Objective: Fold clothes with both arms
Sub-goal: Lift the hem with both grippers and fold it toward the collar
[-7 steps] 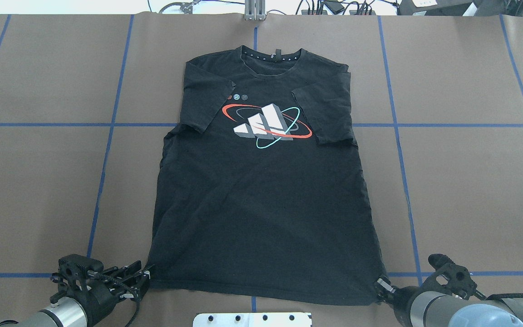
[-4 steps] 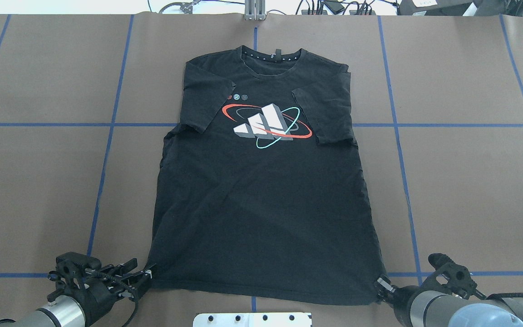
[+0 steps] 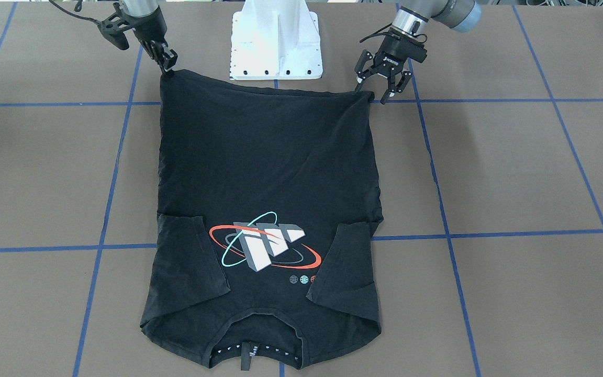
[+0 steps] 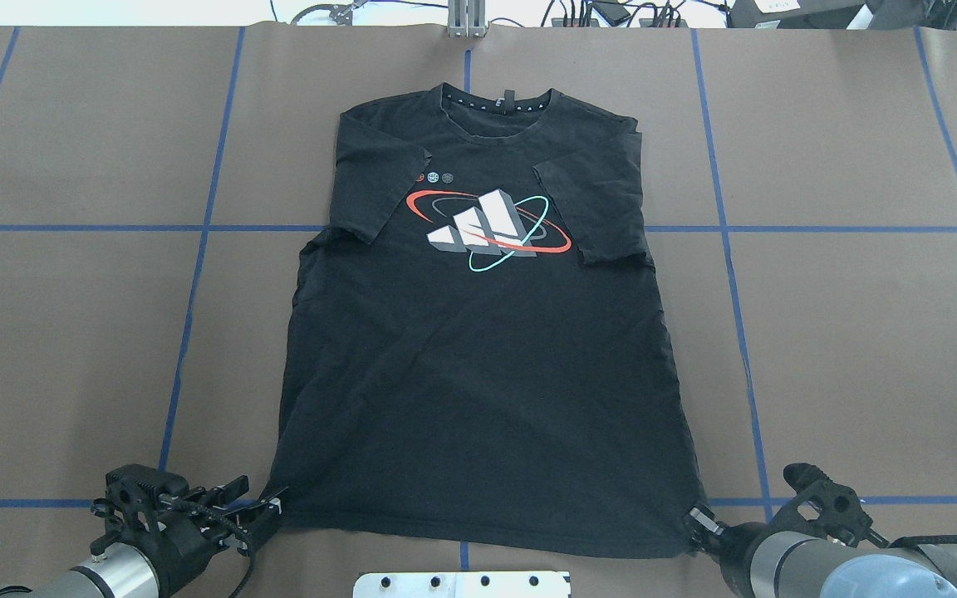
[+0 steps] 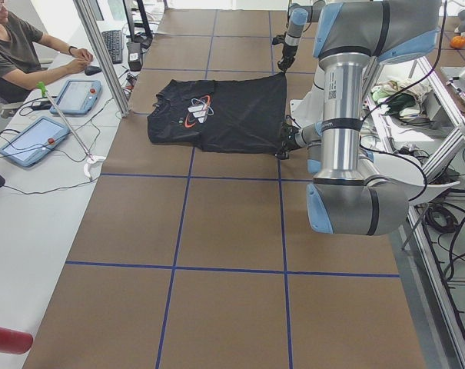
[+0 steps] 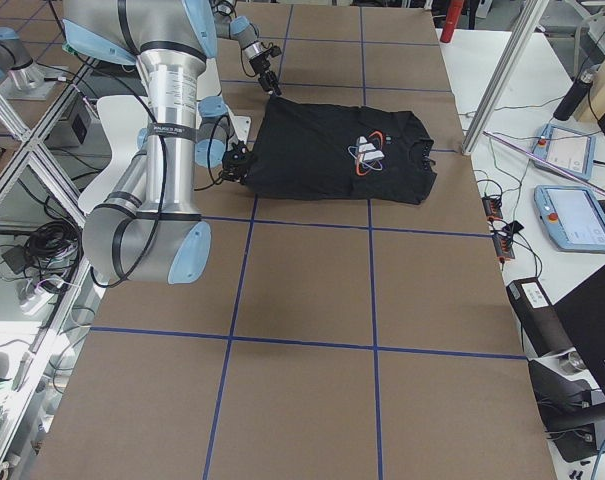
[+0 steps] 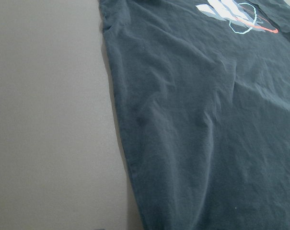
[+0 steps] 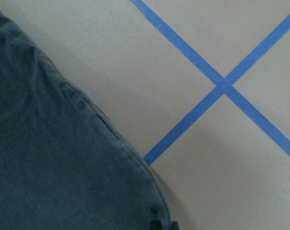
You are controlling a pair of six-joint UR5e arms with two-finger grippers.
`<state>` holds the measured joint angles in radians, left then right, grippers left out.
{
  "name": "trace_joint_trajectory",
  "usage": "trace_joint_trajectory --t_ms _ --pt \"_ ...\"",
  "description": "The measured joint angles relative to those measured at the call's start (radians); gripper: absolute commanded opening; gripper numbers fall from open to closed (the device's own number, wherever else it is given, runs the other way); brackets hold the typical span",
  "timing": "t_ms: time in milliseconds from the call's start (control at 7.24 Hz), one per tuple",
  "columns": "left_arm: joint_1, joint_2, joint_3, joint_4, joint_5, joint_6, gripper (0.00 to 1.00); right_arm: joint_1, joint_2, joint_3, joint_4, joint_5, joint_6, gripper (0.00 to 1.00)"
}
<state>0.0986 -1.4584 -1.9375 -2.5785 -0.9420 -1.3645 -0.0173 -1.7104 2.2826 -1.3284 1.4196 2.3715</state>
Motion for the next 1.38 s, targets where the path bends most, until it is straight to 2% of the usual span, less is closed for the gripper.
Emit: trace_joint_trajectory --t_ms 138,276,552,967,1381 --pt "0.004 0.0 0.002 0.001 -0.001 -0.003 0.66 0.0 0.0 0.0 0.0 0.0 0.0 0.0" --pt "0.007 0.0 0.003 0.003 -0.002 -0.004 0.52 0.0 0.0 0.0 0.0 0.0 0.0 0.0" --pt "0.008 0.001 0.006 0.004 -0.003 -0.008 0.0 0.0 0.0 0.0 0.0 0.001 0.0 0.0" --pt "0.011 0.003 -0.02 0.036 -0.008 -0.048 0.0 0.002 0.001 0.001 0.001 0.005 0.0 0.0" --pt "0.013 0.011 -0.175 0.051 -0.104 -0.148 0.0 0.05 -0.007 0.023 0.003 0.062 -0.021 0.0"
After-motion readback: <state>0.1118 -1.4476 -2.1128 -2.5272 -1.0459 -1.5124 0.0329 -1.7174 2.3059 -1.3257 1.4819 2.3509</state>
